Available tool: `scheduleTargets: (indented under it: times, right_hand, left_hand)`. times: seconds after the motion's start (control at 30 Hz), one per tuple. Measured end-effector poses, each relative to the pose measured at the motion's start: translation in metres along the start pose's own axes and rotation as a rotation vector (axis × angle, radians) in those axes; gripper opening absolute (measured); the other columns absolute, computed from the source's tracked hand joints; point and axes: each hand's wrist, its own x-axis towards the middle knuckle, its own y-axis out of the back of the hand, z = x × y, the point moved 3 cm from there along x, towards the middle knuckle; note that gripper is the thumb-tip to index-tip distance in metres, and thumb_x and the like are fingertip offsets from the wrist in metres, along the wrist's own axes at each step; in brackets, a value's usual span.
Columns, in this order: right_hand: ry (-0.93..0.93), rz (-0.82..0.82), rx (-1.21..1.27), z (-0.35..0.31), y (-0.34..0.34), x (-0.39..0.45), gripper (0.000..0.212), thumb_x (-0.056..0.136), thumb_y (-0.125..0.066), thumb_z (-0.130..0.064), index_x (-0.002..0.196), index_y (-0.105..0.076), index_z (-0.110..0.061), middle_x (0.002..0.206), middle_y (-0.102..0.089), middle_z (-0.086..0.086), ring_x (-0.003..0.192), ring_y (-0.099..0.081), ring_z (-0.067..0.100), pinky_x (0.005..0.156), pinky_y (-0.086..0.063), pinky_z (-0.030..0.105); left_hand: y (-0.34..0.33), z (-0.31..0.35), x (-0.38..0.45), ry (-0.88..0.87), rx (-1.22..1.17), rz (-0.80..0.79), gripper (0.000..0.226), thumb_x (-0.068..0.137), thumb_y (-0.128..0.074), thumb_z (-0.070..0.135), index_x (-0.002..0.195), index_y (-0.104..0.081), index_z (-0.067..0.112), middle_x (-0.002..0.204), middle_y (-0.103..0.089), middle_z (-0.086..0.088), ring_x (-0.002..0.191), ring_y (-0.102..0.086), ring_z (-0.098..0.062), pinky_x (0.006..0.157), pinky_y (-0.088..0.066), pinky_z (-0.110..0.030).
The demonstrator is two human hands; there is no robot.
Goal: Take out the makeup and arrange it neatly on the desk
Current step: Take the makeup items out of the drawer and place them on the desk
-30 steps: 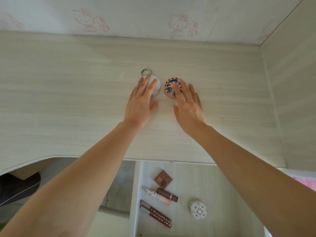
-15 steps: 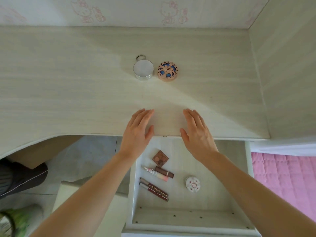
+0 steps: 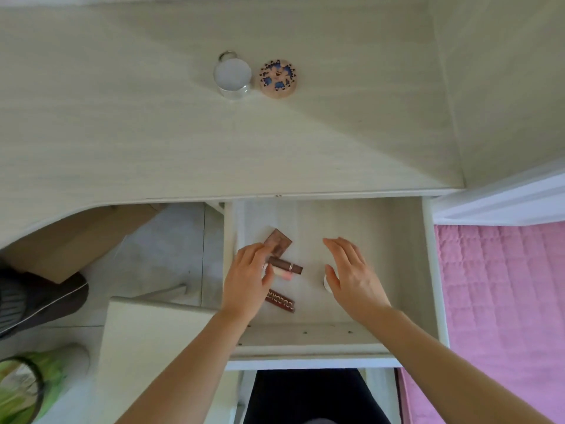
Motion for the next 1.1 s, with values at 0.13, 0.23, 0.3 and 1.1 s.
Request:
scheduleTargets:
  times: [0.13,0.23,0.3,1.1]
  right_hand:
    - [-0.112,-0.132,-0.043,0.026,-0.028,-0.014,0.048,0.094,-0.049,-0.017,0.141,-0.039,-0.014,0.138,-0.048,0.002,0.130,-0.040,0.019,0.101,-0.044,0.033]
    - [-0.223,-0.227,-0.099,0.043,-0.046,-0.021,0.055,0.094,-0.051,-0.025,0.145,-0.031,-0.016,0.142,-0.042,0.002,0.130,-0.038,0.022,0.101,-0.043,0.036]
    - [-0.323,-0.281,-0.121,0.053,-0.054,-0.024,0.060,0.094,-0.052,-0.031,0.146,-0.026,-0.017,0.143,-0.038,0.003,0.129,-0.038,0.025,0.099,-0.045,0.037]
    - [-0.463,-0.324,-0.060,0.061,-0.078,-0.017,0.055,0.088,-0.061,-0.036,0.133,-0.038,-0.013,0.131,-0.044,0.008,0.118,-0.044,0.025,0.095,-0.046,0.034]
  left_hand:
    - [-0.020,0.003,0.014,0.042,0.071,-0.067,0.038,0.090,-0.060,0.018,0.127,-0.057,0.013,0.127,-0.058,-0.003,0.120,-0.052,-0.020,0.096,-0.050,-0.038]
    - [-0.039,0.003,0.031,0.120,0.091,-0.117,0.045,0.091,-0.058,0.022,0.134,-0.048,0.013,0.135,-0.052,-0.004,0.126,-0.046,-0.022,0.098,-0.047,-0.036]
    - [-0.050,-0.002,0.041,0.181,0.093,-0.133,0.050,0.092,-0.057,0.023,0.138,-0.043,0.012,0.137,-0.050,-0.006,0.127,-0.043,-0.024,0.097,-0.046,-0.037]
    - [-0.084,-0.015,0.069,0.293,-0.032,-0.090,0.040,0.083,-0.070,0.016,0.112,-0.045,0.006,0.106,-0.060,-0.013,0.107,-0.049,-0.032,0.076,-0.045,-0.039]
